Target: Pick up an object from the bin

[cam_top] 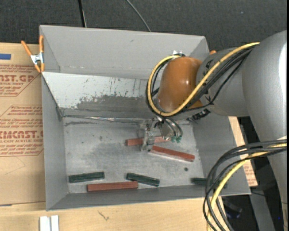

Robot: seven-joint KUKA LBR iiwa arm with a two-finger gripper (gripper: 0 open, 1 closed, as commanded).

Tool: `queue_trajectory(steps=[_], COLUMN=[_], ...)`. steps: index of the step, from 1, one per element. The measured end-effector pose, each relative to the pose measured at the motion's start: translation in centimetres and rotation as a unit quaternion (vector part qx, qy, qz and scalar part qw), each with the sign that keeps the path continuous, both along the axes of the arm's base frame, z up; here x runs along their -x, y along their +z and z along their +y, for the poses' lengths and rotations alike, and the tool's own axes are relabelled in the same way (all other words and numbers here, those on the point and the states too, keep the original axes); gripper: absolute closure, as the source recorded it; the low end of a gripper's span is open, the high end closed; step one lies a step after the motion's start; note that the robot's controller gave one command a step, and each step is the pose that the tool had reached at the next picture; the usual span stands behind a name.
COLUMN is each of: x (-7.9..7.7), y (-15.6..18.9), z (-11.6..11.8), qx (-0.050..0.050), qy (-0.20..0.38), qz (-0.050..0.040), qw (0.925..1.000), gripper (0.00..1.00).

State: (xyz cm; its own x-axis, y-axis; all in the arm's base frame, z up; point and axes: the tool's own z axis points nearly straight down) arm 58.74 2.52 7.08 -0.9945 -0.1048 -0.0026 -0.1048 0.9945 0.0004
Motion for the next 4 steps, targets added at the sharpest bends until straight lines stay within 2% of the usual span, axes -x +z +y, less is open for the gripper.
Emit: queue_trajectory(steps=[1, 2, 3, 4], x=[0.3, 0.5, 2.1, 2.1], y=[16.4, 16.1, 7.9, 8.0], z=[0.3, 0.3, 2.2, 2.2], qx=[-0.001, 0.0, 0.0, 0.0], qy=[-0.047, -0.047, -0.011, -0.011], qz=[-0.003, -0.0003, 0.001, 0.0006], qw=[0.9989, 0.9989, 0.9999, 0.9999], gripper=[1.0, 1.0, 0.0, 0.0])
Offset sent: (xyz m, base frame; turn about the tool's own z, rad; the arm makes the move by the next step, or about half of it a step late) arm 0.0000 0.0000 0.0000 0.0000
